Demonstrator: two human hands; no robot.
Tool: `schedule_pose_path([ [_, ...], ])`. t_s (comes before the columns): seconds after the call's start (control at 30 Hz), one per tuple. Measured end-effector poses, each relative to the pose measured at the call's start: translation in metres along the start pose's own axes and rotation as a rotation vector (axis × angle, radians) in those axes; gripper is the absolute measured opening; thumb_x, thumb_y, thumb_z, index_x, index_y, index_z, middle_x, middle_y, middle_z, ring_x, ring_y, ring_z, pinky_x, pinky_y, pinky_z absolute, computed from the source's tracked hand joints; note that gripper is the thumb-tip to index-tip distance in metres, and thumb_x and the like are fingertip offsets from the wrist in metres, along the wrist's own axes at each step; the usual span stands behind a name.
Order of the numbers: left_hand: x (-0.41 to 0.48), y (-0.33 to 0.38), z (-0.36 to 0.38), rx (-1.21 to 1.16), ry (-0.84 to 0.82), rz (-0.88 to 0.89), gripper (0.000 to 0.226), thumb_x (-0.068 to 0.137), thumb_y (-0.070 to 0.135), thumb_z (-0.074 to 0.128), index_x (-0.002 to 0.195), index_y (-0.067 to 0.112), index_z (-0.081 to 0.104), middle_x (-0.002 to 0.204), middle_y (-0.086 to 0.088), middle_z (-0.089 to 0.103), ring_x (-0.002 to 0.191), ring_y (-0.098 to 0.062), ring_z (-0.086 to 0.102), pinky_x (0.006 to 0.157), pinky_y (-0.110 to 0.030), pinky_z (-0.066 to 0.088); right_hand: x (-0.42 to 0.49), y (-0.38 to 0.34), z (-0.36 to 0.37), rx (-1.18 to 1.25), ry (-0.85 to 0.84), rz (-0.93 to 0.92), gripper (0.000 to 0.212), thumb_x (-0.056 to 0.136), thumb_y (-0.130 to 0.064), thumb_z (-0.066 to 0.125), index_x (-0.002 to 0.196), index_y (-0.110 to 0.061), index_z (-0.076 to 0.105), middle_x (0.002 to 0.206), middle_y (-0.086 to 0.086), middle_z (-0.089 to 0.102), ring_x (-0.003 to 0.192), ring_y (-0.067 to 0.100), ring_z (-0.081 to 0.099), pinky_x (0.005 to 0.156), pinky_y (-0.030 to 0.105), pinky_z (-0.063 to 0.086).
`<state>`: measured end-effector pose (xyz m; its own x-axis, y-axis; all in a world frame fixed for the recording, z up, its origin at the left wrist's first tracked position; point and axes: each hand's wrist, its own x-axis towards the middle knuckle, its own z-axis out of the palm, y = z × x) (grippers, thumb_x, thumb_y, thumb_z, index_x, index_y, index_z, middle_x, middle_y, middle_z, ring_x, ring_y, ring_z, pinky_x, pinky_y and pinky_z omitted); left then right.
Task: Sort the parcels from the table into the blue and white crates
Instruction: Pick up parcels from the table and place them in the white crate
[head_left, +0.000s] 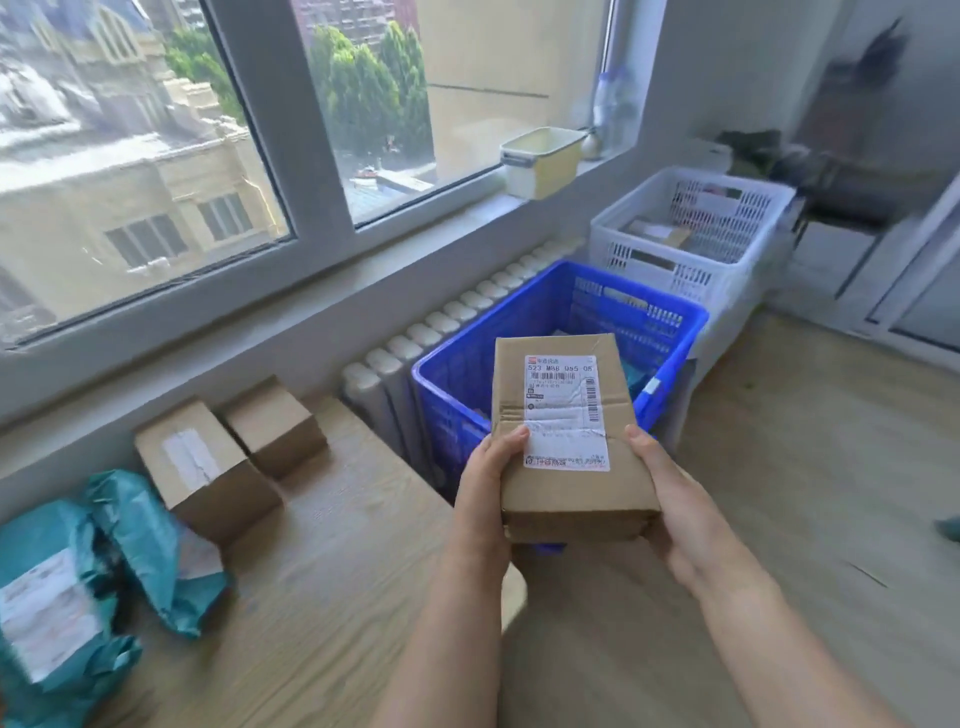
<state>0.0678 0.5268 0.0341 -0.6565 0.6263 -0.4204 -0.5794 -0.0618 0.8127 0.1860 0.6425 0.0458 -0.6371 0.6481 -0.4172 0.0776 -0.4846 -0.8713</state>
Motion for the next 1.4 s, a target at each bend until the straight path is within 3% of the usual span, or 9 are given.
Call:
schedule_pose_path([
  [0.17, 0.036, -0.039, 0.113, 0.040, -0.059, -0.073, 0.039, 0.085, 0.038, 0.068, 0.118, 0.020, 0.071, 0.115, -0.009, 0.074, 0.113, -0.031, 0.067, 0.098, -0.046, 0.050, 0.021, -0.051, -0.107, 0.011, 0.091, -0.061, 0.033, 0.096, -0.043, 0.055, 0.113, -0.019, 0.072, 0.104, 0.002, 0.077, 0.088, 0.011, 0.074, 0.070, 0.028, 0.052],
  [0.37, 0.101, -0.047, 0.202, 0.111, -0.130, -0.133, 0.038, 0.084, 0.038, 0.069, 0.117, 0.020, 0.071, 0.112, -0.007, 0.075, 0.107, -0.028, 0.070, 0.082, -0.037, 0.054, 0.079, -0.092, -0.181, 0.056, 0.175, -0.040, 0.036, 0.095, -0.047, 0.056, 0.112, -0.020, 0.072, 0.102, 0.001, 0.077, 0.084, 0.011, 0.074, 0.070, 0.030, 0.051],
  [0.53, 0.189, -0.047, 0.263, 0.168, -0.130, -0.113, 0.049, 0.075, 0.043, 0.073, 0.117, 0.019, 0.071, 0.113, -0.007, 0.074, 0.111, -0.030, 0.068, 0.104, -0.051, 0.047, 0.161, -0.132, -0.222, 0.051, 0.203, -0.015, 0.042, 0.092, -0.053, 0.057, 0.113, -0.020, 0.072, 0.103, 0.003, 0.077, 0.088, 0.017, 0.071, 0.076, 0.033, 0.051],
  [0.97, 0.402, -0.027, 0.435, 0.211, -0.223, -0.222, 0.070, 0.053, 0.052, 0.083, 0.115, 0.022, 0.070, 0.112, -0.006, 0.074, 0.107, -0.031, 0.070, 0.100, -0.057, 0.050, 0.346, -0.247, -0.329, 0.061, 0.306, 0.021, 0.055, 0.086, -0.066, 0.053, 0.120, -0.027, 0.069, 0.110, -0.007, 0.075, 0.109, 0.015, 0.067, 0.099, 0.040, 0.047],
  [1.2, 0.507, -0.032, 0.522, 0.108, -0.189, -0.188, 0.060, 0.069, 0.040, 0.078, 0.123, 0.015, 0.066, 0.109, -0.010, 0.075, 0.102, -0.030, 0.072, 0.084, -0.039, 0.058, 0.461, -0.311, -0.390, 0.046, 0.264, 0.022, 0.052, 0.089, -0.062, 0.054, 0.121, -0.024, 0.068, 0.110, -0.008, 0.075, 0.101, 0.012, 0.068, 0.084, 0.034, 0.048],
  [1.33, 0.560, -0.020, 0.569, 0.079, -0.121, -0.170, 0.034, 0.086, 0.035, 0.070, 0.116, 0.019, 0.069, 0.101, -0.008, 0.077, 0.085, -0.024, 0.074, 0.068, -0.032, 0.056, 0.529, -0.355, -0.418, 0.009, 0.175, 0.019, 0.048, 0.089, -0.058, 0.055, 0.121, -0.023, 0.069, 0.111, -0.007, 0.075, 0.098, 0.008, 0.070, 0.077, 0.031, 0.050],
  [1.4, 0.585, -0.015, 0.586, 0.058, -0.084, -0.153, 0.035, 0.087, 0.035, 0.069, 0.119, 0.020, 0.068, 0.104, -0.007, 0.077, 0.092, -0.024, 0.074, 0.073, -0.033, 0.057, 0.562, -0.376, -0.428, -0.015, 0.125, 0.023, 0.046, 0.090, -0.055, 0.056, 0.121, -0.024, 0.069, 0.112, -0.007, 0.074, 0.099, 0.007, 0.070, 0.078, 0.030, 0.049],
])
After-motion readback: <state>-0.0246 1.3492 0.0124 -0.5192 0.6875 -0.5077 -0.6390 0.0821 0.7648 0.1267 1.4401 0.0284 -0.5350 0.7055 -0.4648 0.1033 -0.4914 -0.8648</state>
